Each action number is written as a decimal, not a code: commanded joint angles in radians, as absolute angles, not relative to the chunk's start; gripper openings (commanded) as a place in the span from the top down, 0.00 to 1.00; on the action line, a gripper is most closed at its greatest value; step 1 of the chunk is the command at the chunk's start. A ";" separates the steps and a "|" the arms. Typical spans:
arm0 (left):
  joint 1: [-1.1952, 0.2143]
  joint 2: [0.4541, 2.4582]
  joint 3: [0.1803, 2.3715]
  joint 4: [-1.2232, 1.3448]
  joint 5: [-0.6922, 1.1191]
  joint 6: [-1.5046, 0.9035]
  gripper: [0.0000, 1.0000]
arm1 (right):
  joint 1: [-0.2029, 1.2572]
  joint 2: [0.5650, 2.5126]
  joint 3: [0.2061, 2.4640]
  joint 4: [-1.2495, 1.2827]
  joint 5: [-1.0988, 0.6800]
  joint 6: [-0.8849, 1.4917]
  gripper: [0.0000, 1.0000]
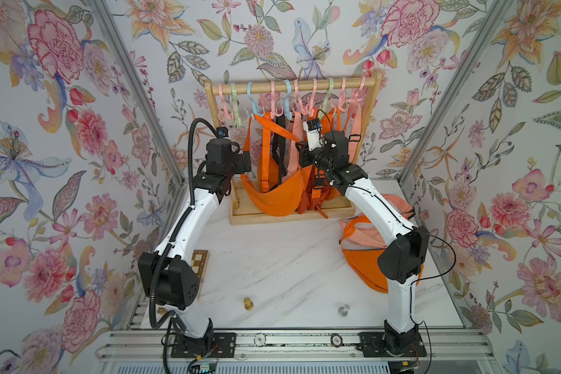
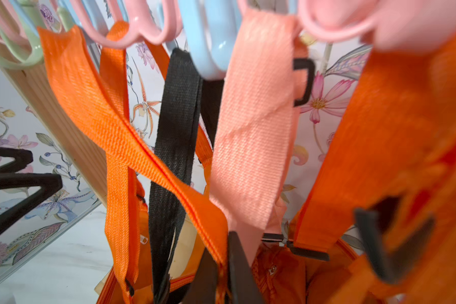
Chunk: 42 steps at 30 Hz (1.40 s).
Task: Take the bag off the hook
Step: Pick up the bag from the hook.
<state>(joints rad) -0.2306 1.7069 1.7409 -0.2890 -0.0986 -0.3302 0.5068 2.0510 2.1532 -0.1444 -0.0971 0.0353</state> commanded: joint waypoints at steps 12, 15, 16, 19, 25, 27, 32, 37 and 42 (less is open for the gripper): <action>-0.261 1.722 1.739 0.058 0.135 -0.196 0.01 | 0.480 2.064 2.234 -0.169 -0.084 0.038 0.91; -0.268 1.759 1.768 0.047 0.126 -0.178 0.01 | 0.479 2.068 2.244 -0.176 -0.087 0.038 0.91; -0.267 1.774 1.785 0.039 0.121 -0.170 0.01 | 0.479 2.068 2.244 -0.178 -0.088 0.038 0.91; -0.270 1.827 1.859 0.002 0.093 -0.150 0.05 | 0.479 2.065 2.245 -0.179 -0.088 0.037 0.91; -0.270 1.915 2.013 -0.051 0.045 -0.126 0.43 | 0.479 2.064 2.236 -0.181 -0.089 0.035 0.91; -0.270 1.926 2.039 -0.054 0.039 -0.127 0.61 | 0.479 2.068 2.233 -0.181 -0.088 0.035 0.91; -0.288 1.927 2.068 -0.077 0.031 -0.137 1.00 | 0.479 2.077 2.235 -0.182 -0.088 0.036 0.91; -0.317 1.893 2.069 -0.086 0.020 -0.154 1.00 | 0.487 2.074 2.239 -0.177 -0.105 0.048 0.91; -0.326 1.892 2.144 -0.128 0.027 -0.201 1.00 | 0.514 2.062 2.252 -0.166 -0.120 0.051 0.91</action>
<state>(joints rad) -0.3206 1.9263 2.0708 -0.1112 0.0376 -0.1646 0.4942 2.0590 2.2086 -0.1829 -0.0986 0.0353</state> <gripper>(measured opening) 0.048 0.096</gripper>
